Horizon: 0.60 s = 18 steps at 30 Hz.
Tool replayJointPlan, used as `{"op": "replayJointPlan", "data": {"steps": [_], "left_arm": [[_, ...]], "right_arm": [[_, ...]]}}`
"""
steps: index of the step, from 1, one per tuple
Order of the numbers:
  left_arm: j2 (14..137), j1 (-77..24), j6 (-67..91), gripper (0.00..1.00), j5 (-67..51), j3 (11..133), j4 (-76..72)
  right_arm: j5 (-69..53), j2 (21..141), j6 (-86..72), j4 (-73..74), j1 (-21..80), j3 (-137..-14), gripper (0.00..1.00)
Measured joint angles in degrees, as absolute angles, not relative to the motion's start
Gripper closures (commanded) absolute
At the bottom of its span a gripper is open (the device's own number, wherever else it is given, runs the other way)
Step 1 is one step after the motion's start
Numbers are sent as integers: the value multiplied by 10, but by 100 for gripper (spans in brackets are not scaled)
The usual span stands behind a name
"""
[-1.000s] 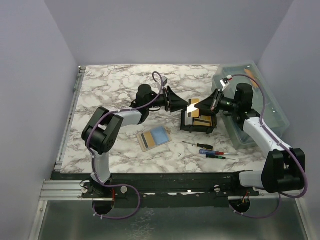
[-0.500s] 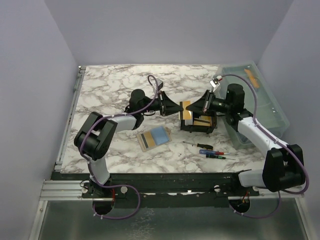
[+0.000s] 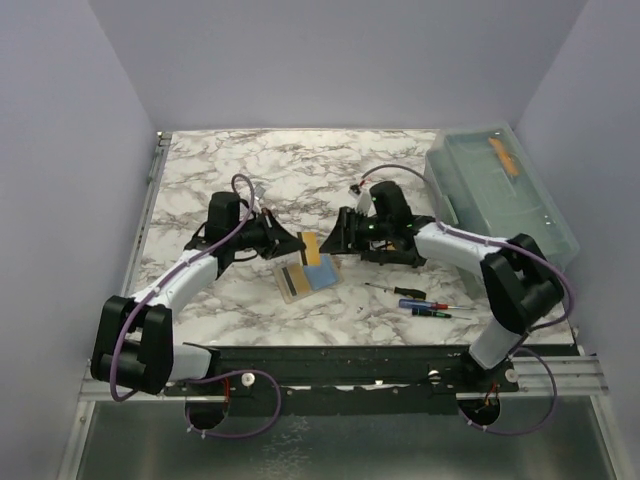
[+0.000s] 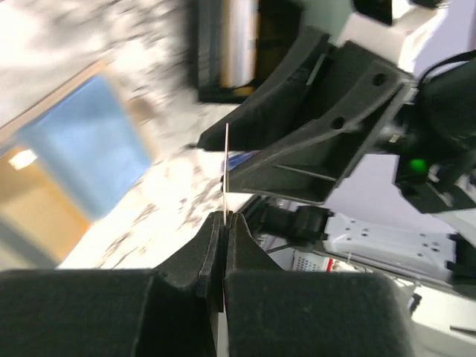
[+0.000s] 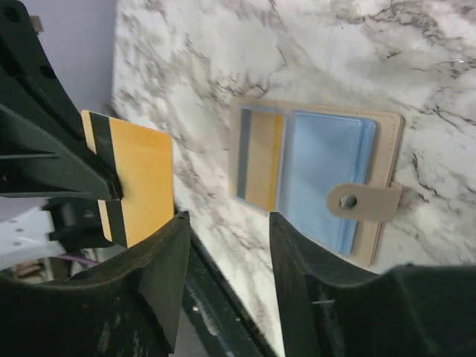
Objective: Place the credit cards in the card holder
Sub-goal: Insert the credit card into the card holder.
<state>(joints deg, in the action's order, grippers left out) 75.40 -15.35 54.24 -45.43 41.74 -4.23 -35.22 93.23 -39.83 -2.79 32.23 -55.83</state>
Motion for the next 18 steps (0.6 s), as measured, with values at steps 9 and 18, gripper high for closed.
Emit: {"op": "replayJointPlan", "data": {"steps": [9,18], "left_arm": [[752,-124,484,100,-434,329,56],[811,-121,498,100,-434,283,-41]], "right_arm": [[-338,1072,-351,-16,356,-606,86],[-309,1101,-334,-5,355,-609,86]]}}
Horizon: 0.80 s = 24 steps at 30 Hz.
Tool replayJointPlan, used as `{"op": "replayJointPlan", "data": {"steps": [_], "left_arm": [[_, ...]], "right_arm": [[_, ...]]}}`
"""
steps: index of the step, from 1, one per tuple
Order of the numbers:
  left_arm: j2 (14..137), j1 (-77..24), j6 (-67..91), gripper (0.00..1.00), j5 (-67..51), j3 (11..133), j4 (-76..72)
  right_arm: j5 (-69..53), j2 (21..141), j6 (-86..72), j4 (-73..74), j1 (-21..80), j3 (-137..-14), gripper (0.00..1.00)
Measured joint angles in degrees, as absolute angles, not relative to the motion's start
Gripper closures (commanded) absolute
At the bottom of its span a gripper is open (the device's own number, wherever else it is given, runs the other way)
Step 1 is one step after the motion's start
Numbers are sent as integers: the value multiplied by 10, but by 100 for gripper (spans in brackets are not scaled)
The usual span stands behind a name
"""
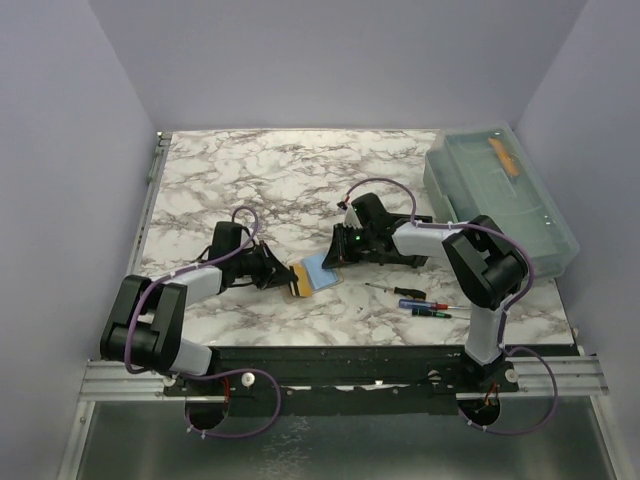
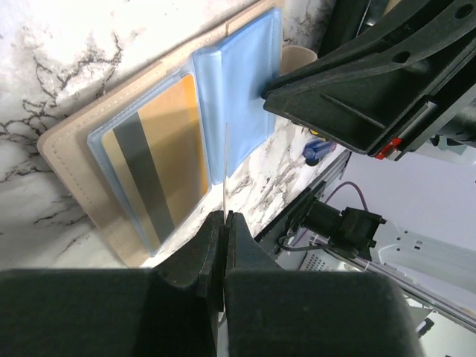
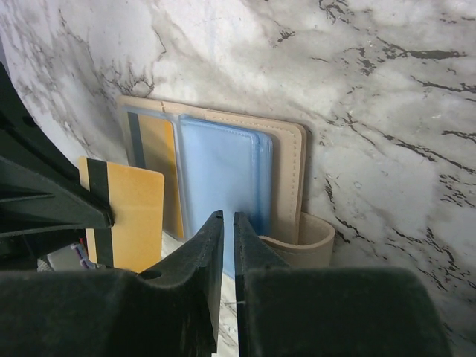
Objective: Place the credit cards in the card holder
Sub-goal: Insert the credit card into the card holder.
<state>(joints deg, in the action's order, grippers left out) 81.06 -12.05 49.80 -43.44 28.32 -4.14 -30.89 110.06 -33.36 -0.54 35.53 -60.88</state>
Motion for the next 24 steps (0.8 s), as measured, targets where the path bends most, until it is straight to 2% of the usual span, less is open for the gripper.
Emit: {"op": "replayJointPlan", "data": {"steps": [24], "left_arm": [[894,-121,491,100,-439,263,-193]], "right_arm": [[-305,1115,-333,-1,355,-619,91]]}}
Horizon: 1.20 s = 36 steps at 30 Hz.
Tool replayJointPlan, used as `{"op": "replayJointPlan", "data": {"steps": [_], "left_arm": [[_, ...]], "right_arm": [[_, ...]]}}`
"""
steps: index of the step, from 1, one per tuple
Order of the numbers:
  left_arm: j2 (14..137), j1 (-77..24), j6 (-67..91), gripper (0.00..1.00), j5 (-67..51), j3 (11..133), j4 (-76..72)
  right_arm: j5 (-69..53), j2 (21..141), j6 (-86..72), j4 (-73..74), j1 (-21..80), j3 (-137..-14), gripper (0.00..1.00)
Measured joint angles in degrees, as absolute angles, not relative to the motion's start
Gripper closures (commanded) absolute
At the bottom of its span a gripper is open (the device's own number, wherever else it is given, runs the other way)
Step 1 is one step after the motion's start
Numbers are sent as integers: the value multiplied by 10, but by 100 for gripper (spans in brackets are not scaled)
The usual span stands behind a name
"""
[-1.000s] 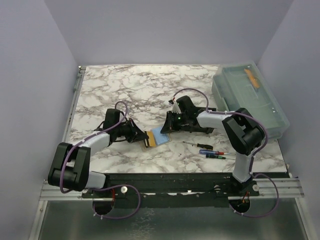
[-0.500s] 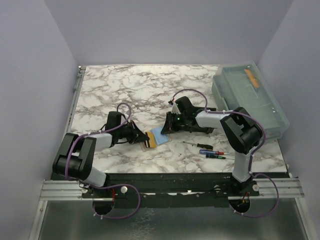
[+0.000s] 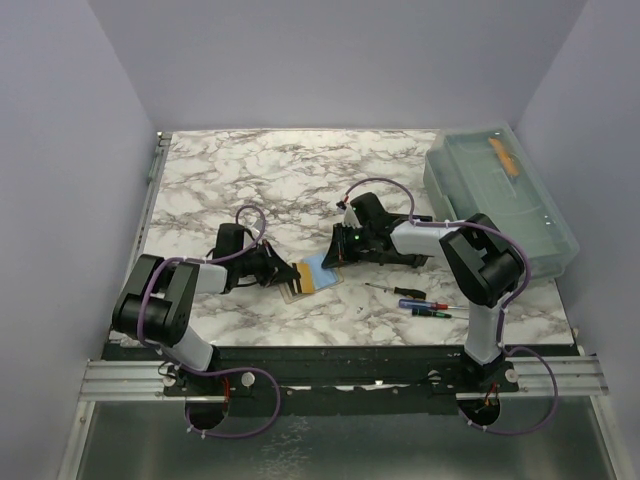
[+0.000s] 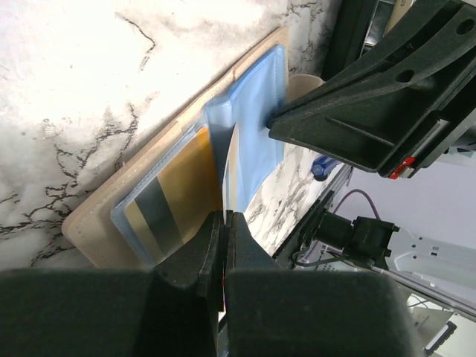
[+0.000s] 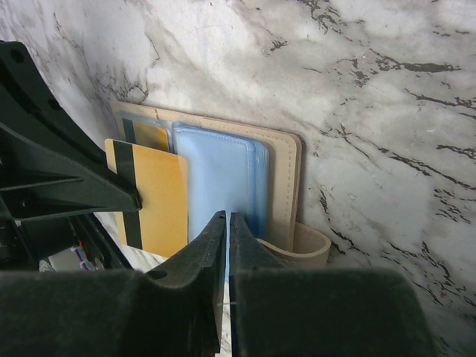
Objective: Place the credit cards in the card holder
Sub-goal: Insert the credit card into the card holder.
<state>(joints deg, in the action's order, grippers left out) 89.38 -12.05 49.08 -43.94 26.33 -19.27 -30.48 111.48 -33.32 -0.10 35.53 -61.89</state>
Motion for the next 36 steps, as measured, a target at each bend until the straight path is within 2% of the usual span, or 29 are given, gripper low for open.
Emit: {"op": "replayJointPlan", "data": {"steps": [15,30,32,36], "left_arm": [[915,-121,521,100,-437,248,-243],[949,-153,563,100,-380,239,-349],[950,-157,564,100,-374,235,-360],[953,-159,564,99,-367,230,-373]], "right_arm": [[-305,1120,-331,1,355,-625,92],[-307,1122,-332,-3,355,-625,91],[-307,1122,-332,-3,355,-625,88],[-304,1120,-331,4,355,-628,75]]}}
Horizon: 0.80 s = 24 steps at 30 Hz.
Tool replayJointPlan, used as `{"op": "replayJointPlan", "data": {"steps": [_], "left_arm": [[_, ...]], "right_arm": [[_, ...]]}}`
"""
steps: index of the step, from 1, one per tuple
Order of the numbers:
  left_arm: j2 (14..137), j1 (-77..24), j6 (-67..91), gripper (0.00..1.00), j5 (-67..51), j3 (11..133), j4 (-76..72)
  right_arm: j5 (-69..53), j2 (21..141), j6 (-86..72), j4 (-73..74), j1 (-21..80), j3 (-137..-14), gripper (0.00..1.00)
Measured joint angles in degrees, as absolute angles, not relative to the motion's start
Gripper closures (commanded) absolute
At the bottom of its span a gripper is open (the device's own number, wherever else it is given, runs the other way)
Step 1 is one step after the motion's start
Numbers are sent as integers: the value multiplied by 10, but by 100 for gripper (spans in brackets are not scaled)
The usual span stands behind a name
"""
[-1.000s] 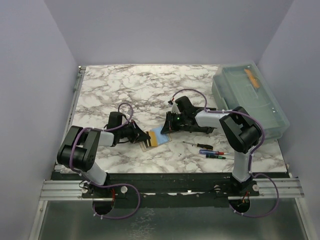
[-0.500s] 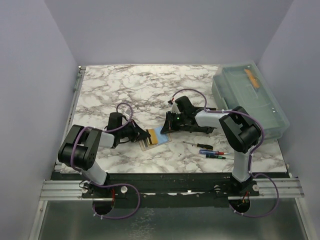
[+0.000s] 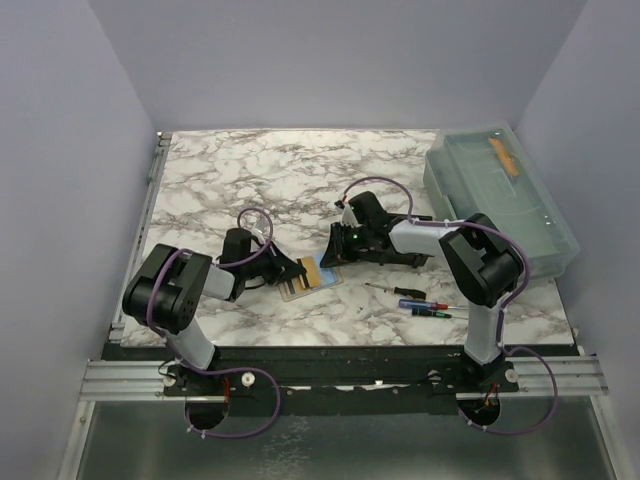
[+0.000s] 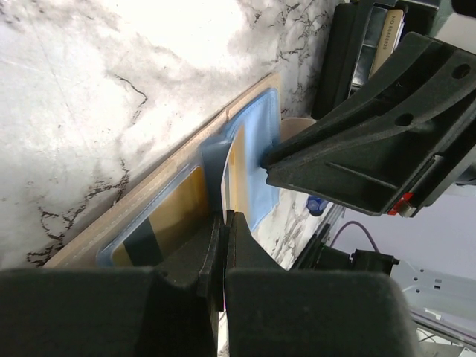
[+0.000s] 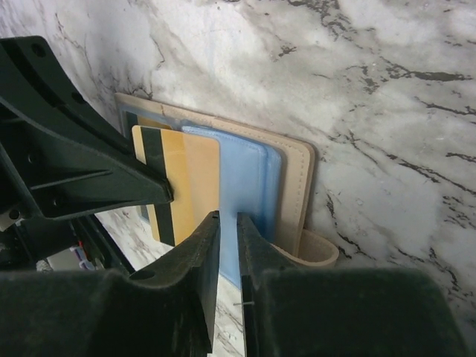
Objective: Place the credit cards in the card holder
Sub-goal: Insert the credit card into the card holder.
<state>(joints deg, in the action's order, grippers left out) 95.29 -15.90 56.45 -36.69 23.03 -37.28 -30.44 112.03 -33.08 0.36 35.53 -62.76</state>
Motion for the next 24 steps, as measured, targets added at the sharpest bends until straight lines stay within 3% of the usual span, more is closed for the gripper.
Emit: {"op": "replayJointPlan", "data": {"steps": [3,6,10,13,18,24], "left_arm": [[957,-160,569,85,-366,227,-382],[961,-161,577,74,-366,225,-387],[962,-167,592,67,-365,224,-390],[949,-180,593,66,-355,225,-374],[933,-213,579,70,-317,249,-319],[934,-249,573,57,-286,286,-263]], "right_arm": [[-286,1110,-320,33,358,-637,63],[-262,1100,-297,62,359,-648,62],[-240,1098,-279,81,358,-652,62],[-236,1098,-274,83,357,-653,66],[-236,1098,-274,81,356,-650,81],[-240,1098,-286,57,344,-635,82]]}}
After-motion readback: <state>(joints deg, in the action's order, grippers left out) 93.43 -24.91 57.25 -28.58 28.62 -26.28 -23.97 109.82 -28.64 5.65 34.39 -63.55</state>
